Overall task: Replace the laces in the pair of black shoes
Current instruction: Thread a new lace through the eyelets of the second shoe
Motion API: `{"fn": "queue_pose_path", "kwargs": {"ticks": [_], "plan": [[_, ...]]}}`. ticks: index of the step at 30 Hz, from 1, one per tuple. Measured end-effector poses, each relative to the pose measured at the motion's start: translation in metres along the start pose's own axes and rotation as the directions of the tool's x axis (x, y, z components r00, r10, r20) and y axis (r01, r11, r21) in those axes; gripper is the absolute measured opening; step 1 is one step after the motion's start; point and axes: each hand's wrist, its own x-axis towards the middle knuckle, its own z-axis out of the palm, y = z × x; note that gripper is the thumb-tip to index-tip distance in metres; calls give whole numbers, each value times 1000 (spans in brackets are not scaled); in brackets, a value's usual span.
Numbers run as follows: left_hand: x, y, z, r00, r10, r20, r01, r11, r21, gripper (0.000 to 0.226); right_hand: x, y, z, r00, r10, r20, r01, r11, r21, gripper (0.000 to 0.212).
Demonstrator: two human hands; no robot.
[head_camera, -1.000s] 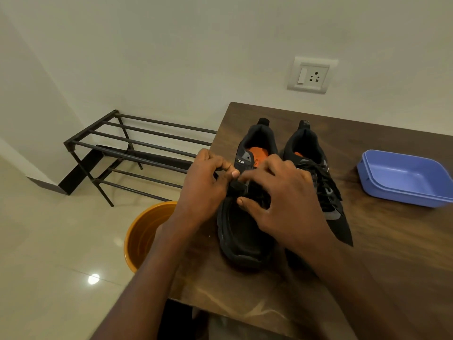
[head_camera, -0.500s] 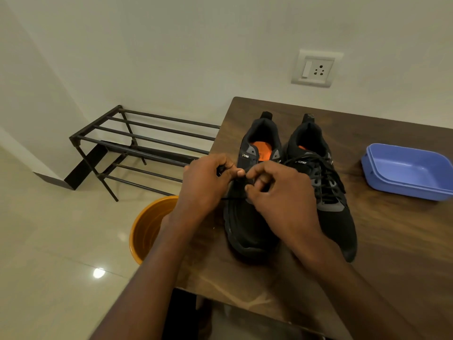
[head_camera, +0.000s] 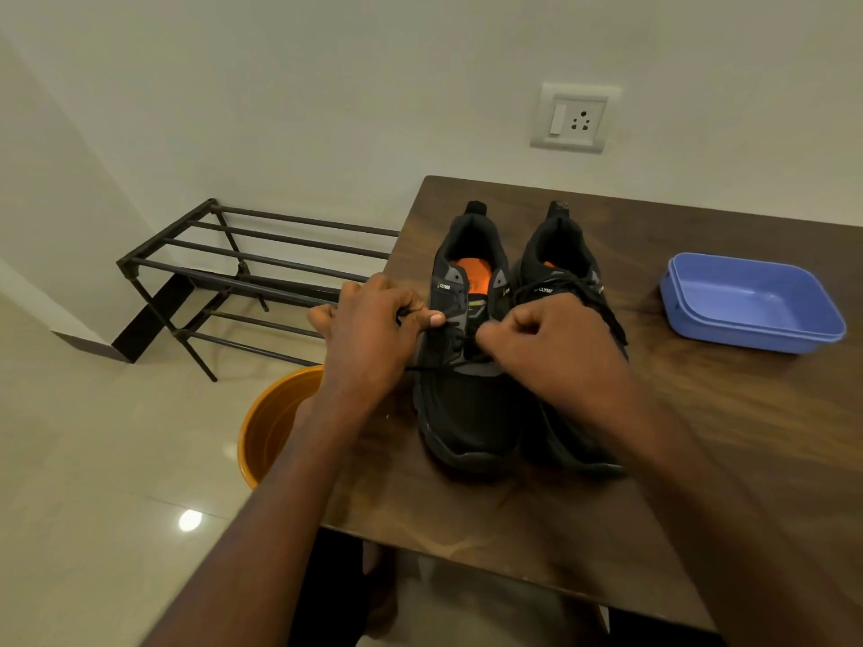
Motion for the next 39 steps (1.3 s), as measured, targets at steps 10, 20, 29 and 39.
{"fn": "queue_pose_path", "kwargs": {"ticks": [10,20,29,39], "plan": [[-11,13,-11,995,60,-76,-61,998,-10,24,-4,3,-14,996,-49,-80,65,975,212,26],[-17,51,-18,946,318,-58,-276,702,-657,33,-6,6,-42,978,-139,158,-4,740,673,21],[-17,19,-30,957,245,153,-204,949,-242,4,7,27,-67,979,-197,-51,157,576,802,17],[-27,47,-38,958,260,125,-184,884,-429,14,6,19,-42,974,-181,-134,225,823,521,5]]}}
